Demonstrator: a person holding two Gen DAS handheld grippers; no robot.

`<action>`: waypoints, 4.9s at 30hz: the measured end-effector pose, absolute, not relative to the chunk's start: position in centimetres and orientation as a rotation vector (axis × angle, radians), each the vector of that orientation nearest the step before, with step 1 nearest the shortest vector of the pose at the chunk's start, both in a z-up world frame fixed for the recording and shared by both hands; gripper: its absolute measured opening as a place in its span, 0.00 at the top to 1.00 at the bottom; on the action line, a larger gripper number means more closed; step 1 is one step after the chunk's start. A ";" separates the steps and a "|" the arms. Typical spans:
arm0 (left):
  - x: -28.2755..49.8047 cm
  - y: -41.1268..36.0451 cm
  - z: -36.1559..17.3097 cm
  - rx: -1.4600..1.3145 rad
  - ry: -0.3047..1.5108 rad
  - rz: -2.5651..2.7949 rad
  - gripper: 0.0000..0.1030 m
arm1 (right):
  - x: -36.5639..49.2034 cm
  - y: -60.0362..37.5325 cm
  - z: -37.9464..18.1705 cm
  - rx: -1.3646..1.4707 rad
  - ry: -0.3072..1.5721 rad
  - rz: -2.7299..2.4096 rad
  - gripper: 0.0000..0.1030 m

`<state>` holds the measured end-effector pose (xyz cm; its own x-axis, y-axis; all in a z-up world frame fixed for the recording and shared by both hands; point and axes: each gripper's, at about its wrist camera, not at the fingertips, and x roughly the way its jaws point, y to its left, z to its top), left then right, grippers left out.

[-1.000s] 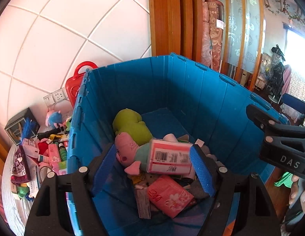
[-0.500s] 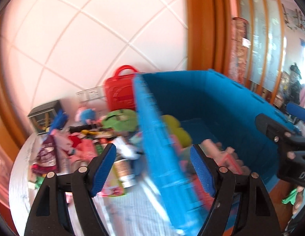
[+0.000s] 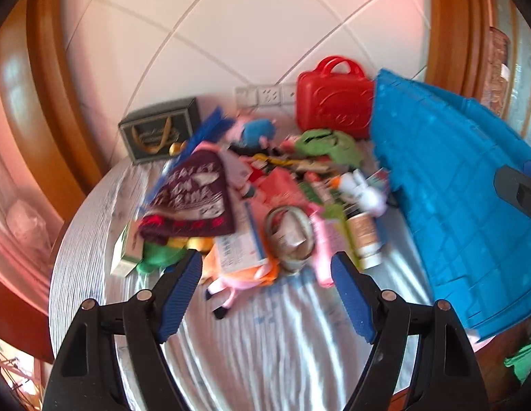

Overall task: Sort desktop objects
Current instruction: 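Move both tools back from the bin to the clutter heap, then grasp the white Paracetamol box with the left tool while the right tool grasps the brown tape roll, then lift and carry the Paracetamol box and tape roll over the blue bin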

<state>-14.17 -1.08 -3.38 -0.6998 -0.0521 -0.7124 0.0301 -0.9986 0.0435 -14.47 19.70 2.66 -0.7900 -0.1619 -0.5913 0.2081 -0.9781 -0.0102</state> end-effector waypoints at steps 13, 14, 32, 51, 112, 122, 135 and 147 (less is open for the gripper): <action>-20.0 -6.6 -13.2 1.480 0.094 -2.702 0.25 | -21.5 13.4 -8.9 1.279 0.154 -2.634 0.00; -20.9 -6.6 -13.9 1.504 0.105 -2.693 0.25 | -22.2 13.4 -9.5 1.291 0.154 -2.620 0.00; -31.8 -5.8 -19.8 1.625 0.088 -2.600 0.16 | -30.7 11.7 -16.2 1.422 0.152 -2.410 0.08; -30.2 -10.2 -20.1 1.594 0.151 -2.619 0.31 | -34.2 5.2 -19.0 1.417 0.188 -2.303 0.10; -11.7 3.3 3.1 0.916 -0.089 -3.190 0.31 | -12.1 17.3 5.8 0.821 0.036 -2.849 0.32; -11.7 19.8 7.0 0.793 -0.107 -3.330 0.31 | -9.5 32.9 10.1 0.687 0.025 -3.048 0.32; -14.5 37.6 4.3 1.064 -0.268 -3.260 0.31 | -13.1 49.9 6.1 0.915 0.125 -3.100 0.32; -15.1 39.8 3.2 1.102 -0.299 -3.176 0.31 | -14.8 54.4 3.8 0.988 0.127 -3.089 0.32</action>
